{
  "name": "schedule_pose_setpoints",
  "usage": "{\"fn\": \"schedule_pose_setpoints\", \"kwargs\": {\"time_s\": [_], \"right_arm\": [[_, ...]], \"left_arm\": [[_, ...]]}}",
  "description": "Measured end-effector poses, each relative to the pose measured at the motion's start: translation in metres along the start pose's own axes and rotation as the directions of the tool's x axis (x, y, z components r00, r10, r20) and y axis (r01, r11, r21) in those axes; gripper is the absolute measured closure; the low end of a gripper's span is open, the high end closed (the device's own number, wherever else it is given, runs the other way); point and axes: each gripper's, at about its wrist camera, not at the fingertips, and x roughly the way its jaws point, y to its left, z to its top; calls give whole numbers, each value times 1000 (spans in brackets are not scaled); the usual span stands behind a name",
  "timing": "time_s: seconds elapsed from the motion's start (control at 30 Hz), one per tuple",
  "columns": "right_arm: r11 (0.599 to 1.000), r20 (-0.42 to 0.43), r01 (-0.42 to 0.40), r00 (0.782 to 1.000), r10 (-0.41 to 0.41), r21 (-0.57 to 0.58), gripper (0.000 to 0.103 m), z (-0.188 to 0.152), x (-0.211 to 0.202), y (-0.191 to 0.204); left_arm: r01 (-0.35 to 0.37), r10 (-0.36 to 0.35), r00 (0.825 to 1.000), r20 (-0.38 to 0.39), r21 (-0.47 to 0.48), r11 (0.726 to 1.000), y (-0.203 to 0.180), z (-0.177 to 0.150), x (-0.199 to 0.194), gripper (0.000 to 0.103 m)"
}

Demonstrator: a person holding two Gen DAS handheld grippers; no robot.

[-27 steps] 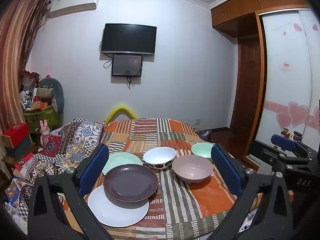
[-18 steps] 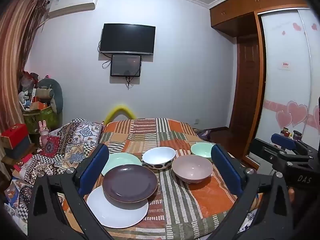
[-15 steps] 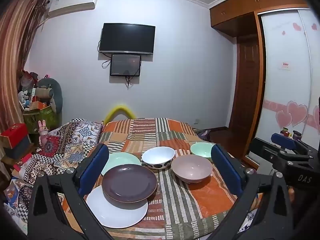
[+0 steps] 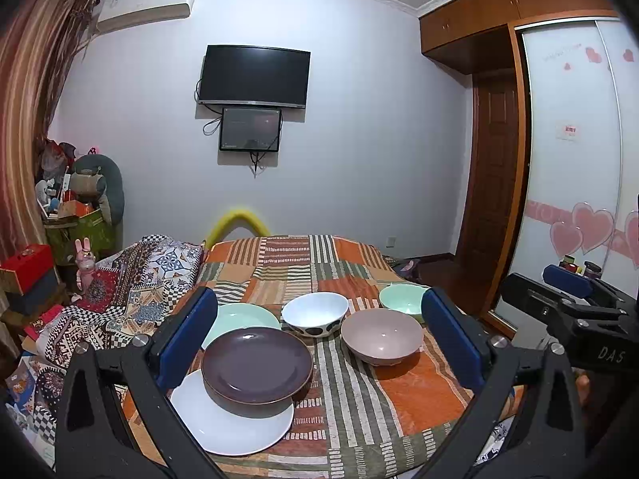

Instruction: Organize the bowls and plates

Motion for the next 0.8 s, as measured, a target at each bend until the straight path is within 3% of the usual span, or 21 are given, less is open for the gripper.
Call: {"fn": "schedule_pose_setpoints", "kwargs": {"time_s": [0.8], "right_arm": [[1000,-10,5,1000,-5,4,1,-2,-1,1]], "left_arm": [[1,-1,1000,-2,-10,1000,3,-6,1,0]]}}
